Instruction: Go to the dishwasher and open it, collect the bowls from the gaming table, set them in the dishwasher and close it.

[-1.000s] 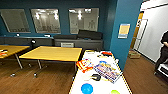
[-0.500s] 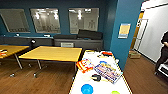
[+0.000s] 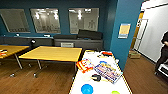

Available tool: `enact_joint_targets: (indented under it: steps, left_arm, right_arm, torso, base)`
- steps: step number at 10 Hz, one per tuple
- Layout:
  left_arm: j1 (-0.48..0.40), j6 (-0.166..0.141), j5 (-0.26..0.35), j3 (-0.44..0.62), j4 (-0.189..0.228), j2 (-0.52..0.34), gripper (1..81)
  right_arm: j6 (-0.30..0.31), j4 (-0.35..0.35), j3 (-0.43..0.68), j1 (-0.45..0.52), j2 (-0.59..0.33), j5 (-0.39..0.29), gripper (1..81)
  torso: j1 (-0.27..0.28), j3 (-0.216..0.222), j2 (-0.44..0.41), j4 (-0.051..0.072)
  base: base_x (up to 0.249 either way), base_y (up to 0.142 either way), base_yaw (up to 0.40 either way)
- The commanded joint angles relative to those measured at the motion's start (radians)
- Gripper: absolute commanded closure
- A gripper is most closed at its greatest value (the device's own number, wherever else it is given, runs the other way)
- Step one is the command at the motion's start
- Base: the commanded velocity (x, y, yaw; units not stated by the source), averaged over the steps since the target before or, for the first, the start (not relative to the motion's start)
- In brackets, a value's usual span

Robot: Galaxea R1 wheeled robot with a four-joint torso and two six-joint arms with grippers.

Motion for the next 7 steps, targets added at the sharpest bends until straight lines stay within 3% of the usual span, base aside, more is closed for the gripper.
enact_joint_targets:
  steps: [1, 2, 4, 7]
  left_arm:
    - [-0.039, 0.001, 0.054, 0.003, -0.005, 0.0, 1.0]
    - [-0.039, 0.001, 0.054, 0.005, -0.005, 0.0, 1.0]
    - [-0.04, 0.001, 0.054, 0.003, -0.005, 0.0, 1.0]
    - [-0.042, 0.0, 0.054, 0.003, -0.005, 0.002, 1.0]
  right_arm:
    - [0.07, 0.009, 0.476, 0.044, -0.362, 0.09, 1.0]
    - [0.096, 0.01, 0.598, 0.052, -0.466, 0.105, 1.0]
    - [0.128, 0.042, 0.821, 0.059, -0.678, 0.249, 1.0]
    - [0.132, 0.094, 1.087, 0.096, -0.956, 0.352, 1.0]
  torso:
    - [0.0, 0.0, 0.0, 0.0]
    - [0.0, 0.0, 0.0, 0.0]
    - [0.0, 0.0, 0.0, 0.0]
    - [0.0, 0.0, 0.0, 0.0]
  base:
    - [0.0, 0.0, 0.0]
    - [0.0, 0.0, 0.0]
    - [0.0, 0.0, 0.0]
    - [0.0, 0.0, 0.0]
